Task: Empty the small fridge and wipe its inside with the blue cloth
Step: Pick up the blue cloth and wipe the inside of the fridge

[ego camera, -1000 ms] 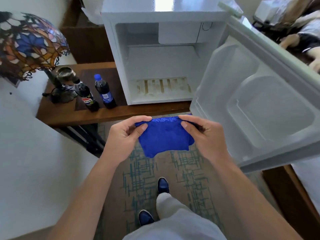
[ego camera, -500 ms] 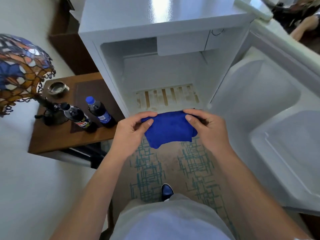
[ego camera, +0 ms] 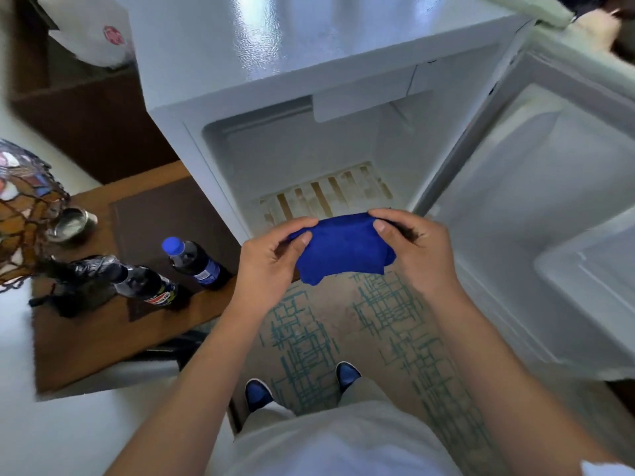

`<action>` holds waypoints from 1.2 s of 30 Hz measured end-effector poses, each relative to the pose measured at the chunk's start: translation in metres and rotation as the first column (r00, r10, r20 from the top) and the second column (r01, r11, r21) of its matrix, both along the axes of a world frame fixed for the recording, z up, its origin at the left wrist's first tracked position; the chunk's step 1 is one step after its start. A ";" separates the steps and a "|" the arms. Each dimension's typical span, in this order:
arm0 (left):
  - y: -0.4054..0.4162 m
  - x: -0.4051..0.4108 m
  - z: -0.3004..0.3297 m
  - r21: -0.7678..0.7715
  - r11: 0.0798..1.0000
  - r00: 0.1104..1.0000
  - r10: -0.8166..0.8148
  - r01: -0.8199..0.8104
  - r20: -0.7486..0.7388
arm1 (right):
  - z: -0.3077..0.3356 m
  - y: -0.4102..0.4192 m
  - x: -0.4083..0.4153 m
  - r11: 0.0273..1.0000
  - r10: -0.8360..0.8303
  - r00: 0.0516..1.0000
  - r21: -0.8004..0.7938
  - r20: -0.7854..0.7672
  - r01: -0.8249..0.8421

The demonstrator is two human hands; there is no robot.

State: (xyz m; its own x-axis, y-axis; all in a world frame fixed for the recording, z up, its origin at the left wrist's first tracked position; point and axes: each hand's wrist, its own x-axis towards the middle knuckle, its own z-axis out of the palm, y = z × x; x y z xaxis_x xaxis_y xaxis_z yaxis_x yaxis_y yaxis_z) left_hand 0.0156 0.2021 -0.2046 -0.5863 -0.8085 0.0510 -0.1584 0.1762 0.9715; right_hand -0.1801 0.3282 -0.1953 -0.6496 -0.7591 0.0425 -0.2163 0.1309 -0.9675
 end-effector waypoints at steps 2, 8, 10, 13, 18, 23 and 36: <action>-0.009 0.008 -0.003 -0.052 0.999 1.000 -0.016 0.016 0.000 | -0.003 -0.003 0.017 0.998 -0.062 0.998 -0.003 -0.009 0.062; -0.029 0.024 -0.017 -0.285 0.957 0.998 -0.054 0.047 -0.017 | -0.004 -0.016 0.051 0.981 -0.194 0.981 -0.010 -0.026 0.194; -0.034 0.024 -0.024 -0.354 0.935 0.998 -0.054 0.041 -0.026 | -0.006 -0.020 0.052 0.981 -0.194 0.980 -0.022 -0.041 0.193; -0.040 0.018 -0.041 -0.408 0.913 0.999 -0.037 0.024 -0.024 | -0.022 -0.023 0.045 0.984 -0.176 0.983 -0.026 -0.051 0.175; -0.036 0.003 -0.075 -0.427 0.900 0.996 0.078 -0.086 -0.037 | -0.055 -0.039 0.014 0.997 -0.076 0.996 -0.006 -0.046 0.075; -0.025 -0.019 -0.112 -0.432 0.869 0.966 0.257 -0.242 -0.024 | -0.092 -0.061 -0.022 0.997 0.082 0.994 -0.002 -0.078 -0.083; -0.081 -0.079 -0.173 -0.415 0.879 0.882 0.372 -0.234 0.289 | -0.179 -0.139 -0.059 0.992 0.065 0.991 0.116 -0.120 -0.051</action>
State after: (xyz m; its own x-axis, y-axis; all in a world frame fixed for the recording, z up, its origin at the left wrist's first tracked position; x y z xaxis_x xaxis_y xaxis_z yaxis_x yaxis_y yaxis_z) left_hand -0.0637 0.1206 -0.3775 -0.3488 -0.9133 0.2103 -0.5776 0.3862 0.7192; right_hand -0.2391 0.1890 -0.3747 -0.5992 -0.7999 0.0317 -0.3433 0.2209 -0.9129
